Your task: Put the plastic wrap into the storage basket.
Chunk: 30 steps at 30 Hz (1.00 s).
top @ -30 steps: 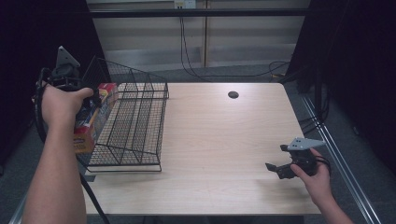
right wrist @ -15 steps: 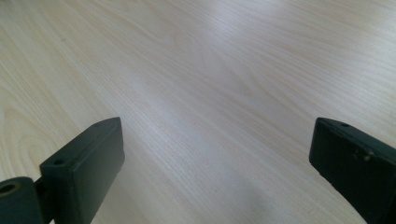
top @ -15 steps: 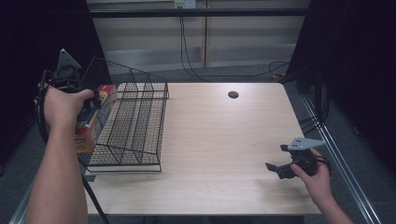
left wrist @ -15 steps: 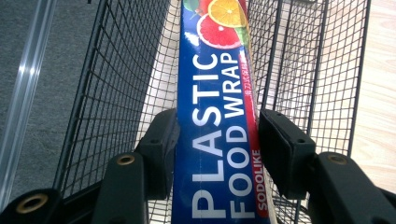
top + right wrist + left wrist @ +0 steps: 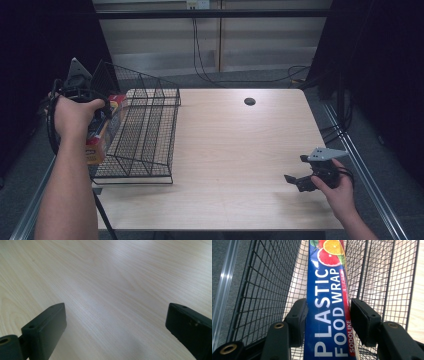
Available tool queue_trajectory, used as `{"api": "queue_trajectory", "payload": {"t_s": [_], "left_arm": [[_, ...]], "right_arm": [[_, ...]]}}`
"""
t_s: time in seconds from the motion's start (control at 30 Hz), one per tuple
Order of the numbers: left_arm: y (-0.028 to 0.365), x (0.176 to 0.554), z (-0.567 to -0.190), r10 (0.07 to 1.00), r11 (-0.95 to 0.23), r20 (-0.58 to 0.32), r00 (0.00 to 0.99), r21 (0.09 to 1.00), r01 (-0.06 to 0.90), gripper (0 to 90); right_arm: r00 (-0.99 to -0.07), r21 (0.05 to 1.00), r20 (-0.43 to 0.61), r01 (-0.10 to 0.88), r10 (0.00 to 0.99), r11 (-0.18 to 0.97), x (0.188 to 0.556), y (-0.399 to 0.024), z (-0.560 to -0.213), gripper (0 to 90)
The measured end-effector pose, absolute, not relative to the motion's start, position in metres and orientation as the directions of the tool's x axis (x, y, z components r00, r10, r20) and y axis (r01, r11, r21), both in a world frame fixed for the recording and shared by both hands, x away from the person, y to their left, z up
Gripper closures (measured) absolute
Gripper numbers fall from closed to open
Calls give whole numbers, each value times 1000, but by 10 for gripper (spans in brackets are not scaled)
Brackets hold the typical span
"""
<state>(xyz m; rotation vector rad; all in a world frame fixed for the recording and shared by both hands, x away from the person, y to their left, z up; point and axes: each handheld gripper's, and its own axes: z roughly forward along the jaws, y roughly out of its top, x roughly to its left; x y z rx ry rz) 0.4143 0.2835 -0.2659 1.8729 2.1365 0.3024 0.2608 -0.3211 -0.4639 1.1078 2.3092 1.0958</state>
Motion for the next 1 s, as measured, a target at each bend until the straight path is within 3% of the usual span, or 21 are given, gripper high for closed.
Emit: {"api": "queue_trajectory", "payload": {"t_s": [0.4,0.43,0.47,0.6,0.63,1.0], "left_arm": [[286,420,-275,988,149,-88,-126,344,927,452],[286,418,-272,987,161,-89,-137,376,912,605],[286,417,-269,984,175,-94,-150,413,893,605],[285,415,-258,984,173,-104,-143,403,899,504],[282,414,-256,982,173,-137,-128,399,901,501],[266,414,-253,987,127,-144,-76,392,911,442]], "right_arm": [[-630,771,9,499,777,396,261,-321,-463,34],[-631,773,12,498,776,393,260,-321,-462,34],[-631,773,12,498,776,393,260,-321,-462,34],[-631,772,10,498,776,395,260,-320,-462,34],[-633,772,9,497,774,397,260,-320,-462,34],[-627,768,7,503,779,397,259,-323,-462,34]]}}
